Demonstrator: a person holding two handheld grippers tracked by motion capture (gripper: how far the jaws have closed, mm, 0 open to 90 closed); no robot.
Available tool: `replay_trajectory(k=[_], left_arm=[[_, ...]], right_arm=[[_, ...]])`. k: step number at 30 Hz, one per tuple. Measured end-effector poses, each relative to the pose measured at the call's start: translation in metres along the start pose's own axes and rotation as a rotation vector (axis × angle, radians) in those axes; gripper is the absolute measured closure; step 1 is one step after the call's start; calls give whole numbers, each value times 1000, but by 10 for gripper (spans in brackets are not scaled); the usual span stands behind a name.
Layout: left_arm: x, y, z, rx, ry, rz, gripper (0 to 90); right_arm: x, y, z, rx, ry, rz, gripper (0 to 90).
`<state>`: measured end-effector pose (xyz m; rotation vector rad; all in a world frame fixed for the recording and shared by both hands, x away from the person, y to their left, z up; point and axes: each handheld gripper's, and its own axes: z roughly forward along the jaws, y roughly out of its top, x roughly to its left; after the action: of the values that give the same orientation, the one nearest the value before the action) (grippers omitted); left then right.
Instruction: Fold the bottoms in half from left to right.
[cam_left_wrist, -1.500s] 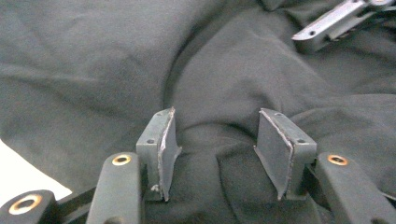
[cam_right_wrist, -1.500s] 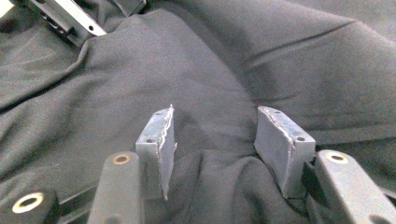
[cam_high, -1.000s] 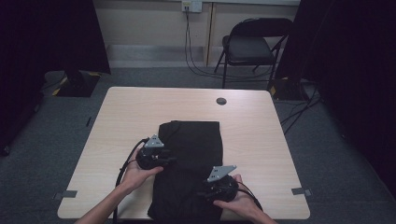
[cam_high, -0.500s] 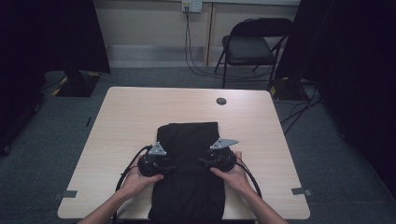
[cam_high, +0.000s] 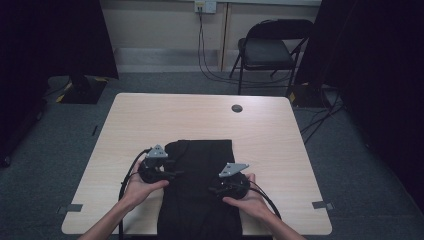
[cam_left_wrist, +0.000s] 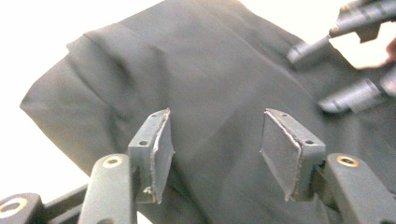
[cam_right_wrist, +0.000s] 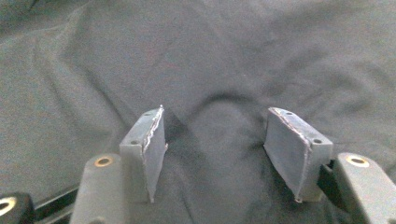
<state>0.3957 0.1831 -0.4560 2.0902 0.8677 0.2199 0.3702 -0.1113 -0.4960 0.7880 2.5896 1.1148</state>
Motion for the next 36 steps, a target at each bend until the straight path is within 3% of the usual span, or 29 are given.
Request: replay_trajectory(k=[2, 4, 5, 7, 8, 9, 10, 13, 14, 16, 17, 18, 21, 24, 27, 29, 30, 36], left_arm=[[7, 5, 1, -22, 22, -11, 414], [11, 7, 2, -14, 27, -7, 403], [21, 12, 4, -39, 35, -4, 416], [26, 13, 5, -49, 48, -17, 432], [36, 17, 7, -47, 63, -44, 408], [36, 17, 7, -47, 63, -44, 408], [42, 20, 7, -72, 102, -41, 408], [47, 25, 10, -48, 104, -56, 369], [53, 30, 12, -82, 113, -78, 369], [57, 32, 15, -68, 93, -90, 352], [60, 35, 18, -54, 103, -84, 350], [63, 37, 20, -57, 119, -84, 350], [72, 42, 27, -60, 126, -106, 324], [76, 41, 40, -22, 130, -119, 321], [76, 40, 46, -15, 128, -107, 316], [75, 38, 52, 5, 115, -111, 294], [75, 35, 54, 34, 130, -97, 287], [79, 24, 53, 69, 105, -116, 268]], right_arm=[[1, 1, 0, 6, 7, -10, 368], [-6, 4, 0, -4, 55, 24, 364], [-12, 7, -1, -21, 65, 47, 352], [-16, 10, -2, -37, 59, 63, 339], [-25, 17, -6, -85, 40, 97, 332], [-29, 21, -8, -96, 21, 95, 323], [-34, 25, -9, -109, 5, 94, 320], [-47, 34, -9, -121, -25, 103, 303], [-63, 43, -5, -135, -66, 116, 300], [-68, 45, -3, -134, -79, 121, 299], [-82, 52, 3, -123, -108, 135, 291], [-82, 52, 3, -123, -108, 135, 291], [-99, 59, 15, -102, -150, 135, 283], [-116, 62, 32, -53, -174, 151, 264], [-121, 61, 38, -31, -180, 159, 256], [-124, 60, 41, -30, -182, 173, 243], [-126, 59, 44, -15, -188, 170, 237], [-126, 52, 50, 7, -164, 174, 235]])
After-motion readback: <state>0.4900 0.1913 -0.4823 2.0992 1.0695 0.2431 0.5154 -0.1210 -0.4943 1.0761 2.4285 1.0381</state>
